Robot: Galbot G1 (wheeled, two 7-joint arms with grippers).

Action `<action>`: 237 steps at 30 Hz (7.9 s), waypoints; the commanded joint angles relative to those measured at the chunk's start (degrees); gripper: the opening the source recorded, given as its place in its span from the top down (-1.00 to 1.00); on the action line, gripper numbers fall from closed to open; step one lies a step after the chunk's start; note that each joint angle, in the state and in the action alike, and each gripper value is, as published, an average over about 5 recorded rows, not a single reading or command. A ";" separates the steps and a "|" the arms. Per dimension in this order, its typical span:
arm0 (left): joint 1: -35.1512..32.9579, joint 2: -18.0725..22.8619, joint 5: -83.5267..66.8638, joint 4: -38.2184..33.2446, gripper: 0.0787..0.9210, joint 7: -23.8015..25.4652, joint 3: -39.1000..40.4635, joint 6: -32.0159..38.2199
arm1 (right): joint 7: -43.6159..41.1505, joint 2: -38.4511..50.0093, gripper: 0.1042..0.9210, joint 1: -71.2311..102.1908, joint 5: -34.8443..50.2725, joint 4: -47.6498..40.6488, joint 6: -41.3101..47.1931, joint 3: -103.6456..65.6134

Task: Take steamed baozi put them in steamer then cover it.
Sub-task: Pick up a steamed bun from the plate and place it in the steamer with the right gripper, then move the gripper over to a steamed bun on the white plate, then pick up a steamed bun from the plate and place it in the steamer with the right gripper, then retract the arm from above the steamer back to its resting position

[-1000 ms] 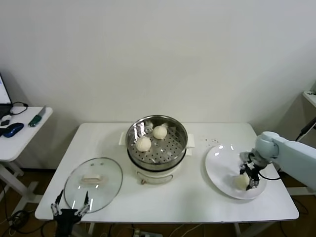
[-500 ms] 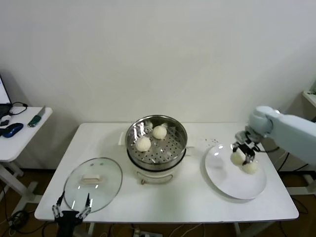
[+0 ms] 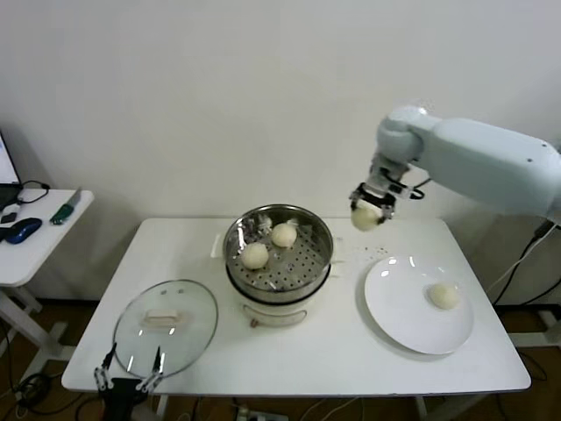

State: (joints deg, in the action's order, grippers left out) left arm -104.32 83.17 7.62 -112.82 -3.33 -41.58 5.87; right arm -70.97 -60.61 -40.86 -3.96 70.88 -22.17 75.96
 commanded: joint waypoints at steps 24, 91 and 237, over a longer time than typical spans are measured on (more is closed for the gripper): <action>-0.75 -1.29 -1.64 1.40 -0.77 -0.05 -0.44 1.00 | -0.53 -22.72 -0.45 12.28 -5.58 -2.03 -7.92 2.84; 0.18 -0.29 1.83 0.87 -0.77 0.02 0.39 -0.60 | 6.34 25.40 -0.76 44.19 -8.85 -17.08 20.31 -32.65; 4.29 -2.06 3.54 -3.52 -0.77 -3.65 2.78 -1.37 | 47.47 31.99 -0.76 46.46 50.90 7.90 17.08 -38.27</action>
State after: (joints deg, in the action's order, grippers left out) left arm -100.95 80.66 10.78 -116.09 -6.13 -38.82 4.67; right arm -36.35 -42.33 -25.85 47.25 73.66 4.49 70.94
